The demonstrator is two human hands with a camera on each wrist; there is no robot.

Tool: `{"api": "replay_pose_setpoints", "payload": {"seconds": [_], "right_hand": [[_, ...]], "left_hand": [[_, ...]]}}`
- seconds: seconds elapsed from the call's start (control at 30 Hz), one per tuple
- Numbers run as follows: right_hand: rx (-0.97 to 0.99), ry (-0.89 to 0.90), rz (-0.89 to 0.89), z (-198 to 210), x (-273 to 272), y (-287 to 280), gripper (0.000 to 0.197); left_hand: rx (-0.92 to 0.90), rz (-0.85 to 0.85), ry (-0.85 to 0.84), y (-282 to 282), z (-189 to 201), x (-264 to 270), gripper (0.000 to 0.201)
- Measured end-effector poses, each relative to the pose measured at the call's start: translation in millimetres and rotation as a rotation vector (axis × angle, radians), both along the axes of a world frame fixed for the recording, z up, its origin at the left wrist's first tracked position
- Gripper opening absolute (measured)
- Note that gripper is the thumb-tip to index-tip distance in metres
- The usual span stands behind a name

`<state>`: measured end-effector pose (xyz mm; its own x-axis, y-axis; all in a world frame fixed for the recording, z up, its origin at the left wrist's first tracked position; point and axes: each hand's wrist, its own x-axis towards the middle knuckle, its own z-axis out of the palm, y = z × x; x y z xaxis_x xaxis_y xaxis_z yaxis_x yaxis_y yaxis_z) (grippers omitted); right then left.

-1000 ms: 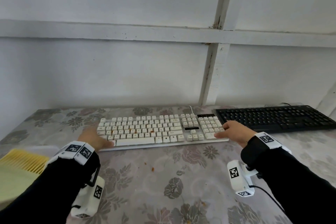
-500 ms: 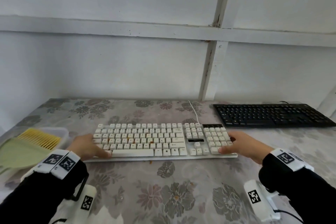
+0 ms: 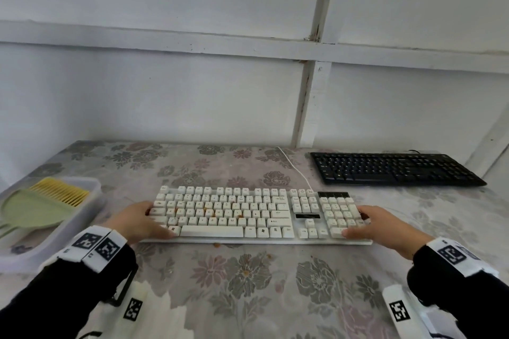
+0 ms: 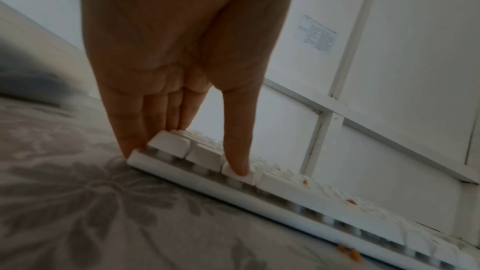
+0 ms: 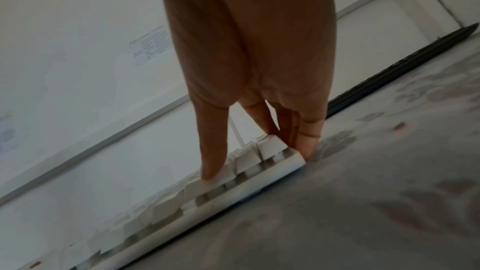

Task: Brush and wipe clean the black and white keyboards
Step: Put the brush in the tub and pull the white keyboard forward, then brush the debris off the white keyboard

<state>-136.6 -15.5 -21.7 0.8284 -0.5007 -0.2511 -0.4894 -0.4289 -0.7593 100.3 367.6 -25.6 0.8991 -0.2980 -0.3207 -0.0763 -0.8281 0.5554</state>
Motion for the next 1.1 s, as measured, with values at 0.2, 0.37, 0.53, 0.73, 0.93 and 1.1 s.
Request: {"api": "replay_pose_setpoints", "payload": {"seconds": [0.2,0.37,0.53,0.73,0.93,1.1], "right_hand": [[-0.038,0.017,-0.033,4,-23,-12,0.032],[-0.055,0.018,-0.053,5,-38,-19,0.033],[-0.122,0.054,-0.036,7,-39,-17,0.030],[-0.409,0.232,-0.027,18,-28,-1,0.048],[-0.486,0.092,0.103,48,9,56,0.052],[-0.424,-0.094,0.249,58,65,131,0.056]], "left_hand": [[-0.032,-0.030,-0.027,-20,-2,-16,0.054],[-0.034,-0.050,-0.030,-27,-2,-25,0.075],[-0.006,-0.115,-0.089,-23,-4,-31,0.080],[-0.104,-0.100,-0.073,-16,5,-47,0.064],[-0.178,-0.095,-0.209,-3,17,-44,0.072],[-0.271,-0.116,-0.308,32,30,-35,0.065]]}}
